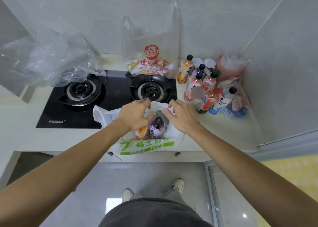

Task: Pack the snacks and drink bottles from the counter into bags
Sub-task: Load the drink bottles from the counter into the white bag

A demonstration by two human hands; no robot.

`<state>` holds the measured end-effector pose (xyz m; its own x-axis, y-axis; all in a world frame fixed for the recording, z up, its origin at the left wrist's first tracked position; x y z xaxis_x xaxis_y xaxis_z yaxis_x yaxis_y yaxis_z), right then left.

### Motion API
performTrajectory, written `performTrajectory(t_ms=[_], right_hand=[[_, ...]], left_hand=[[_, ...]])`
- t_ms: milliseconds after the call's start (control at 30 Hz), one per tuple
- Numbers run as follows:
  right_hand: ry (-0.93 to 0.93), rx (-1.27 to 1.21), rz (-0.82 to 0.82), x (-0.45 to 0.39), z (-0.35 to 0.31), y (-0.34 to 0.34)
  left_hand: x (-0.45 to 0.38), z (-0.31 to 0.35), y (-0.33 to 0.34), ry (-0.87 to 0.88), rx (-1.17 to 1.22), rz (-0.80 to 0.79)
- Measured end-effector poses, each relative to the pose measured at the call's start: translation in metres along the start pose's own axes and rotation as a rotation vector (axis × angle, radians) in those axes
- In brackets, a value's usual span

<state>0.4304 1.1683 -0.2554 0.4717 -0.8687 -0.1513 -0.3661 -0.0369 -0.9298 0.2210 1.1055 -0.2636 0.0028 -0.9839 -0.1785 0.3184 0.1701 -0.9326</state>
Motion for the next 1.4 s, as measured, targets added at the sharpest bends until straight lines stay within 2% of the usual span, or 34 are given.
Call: performTrajectory(t_ms=[167, 367, 500, 667, 867, 1000, 1233, 1400], right_hand=[[0.06, 0.108, 0.062, -0.019, 0.042, -0.025], [0.074, 0.315, 0.204, -0.047, 0.108, -0.051], [0.136, 0.4, 0.172, -0.067, 0.15, -0.063], [0.162, 0.396, 0.029, -0.082, 0.191, -0.059], [0.135, 0.399, -0.102, -0.09, 0.213, -0.051], [0.071, 0.393, -0.111, -0.092, 0.218, -0.05], [0.054, 0.307, -0.024, -0.086, 0.213, -0.045], [0.072, 0.195, 0.079, -0.082, 0.187, -0.058]], left_hand=[[-0.048, 0.037, 0.005, 0.071, 0.027, -0.019], [-0.121, 0.088, 0.024, 0.066, 0.081, -0.047], [-0.172, 0.11, 0.042, 0.022, 0.077, -0.08], [-0.224, 0.13, 0.068, -0.048, 0.033, -0.11], [-0.25, 0.143, 0.097, -0.08, -0.002, -0.127], [-0.257, 0.145, 0.111, -0.112, 0.008, -0.113], [-0.255, 0.139, 0.115, -0.153, 0.077, -0.078], [-0.233, 0.124, 0.082, -0.173, 0.19, -0.024]])
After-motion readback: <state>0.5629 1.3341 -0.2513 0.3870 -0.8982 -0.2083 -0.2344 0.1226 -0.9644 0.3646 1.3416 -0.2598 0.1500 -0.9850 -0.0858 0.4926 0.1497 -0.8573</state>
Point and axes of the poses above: each hand's wrist, its own x-axis away from the middle knuckle, its own y-axis out of the palm, z = x × y, the point moved 1 cm from there along -x, towards the middle knuckle, and after that the axes turned 9 degrees about z, right-handed, at the moved point
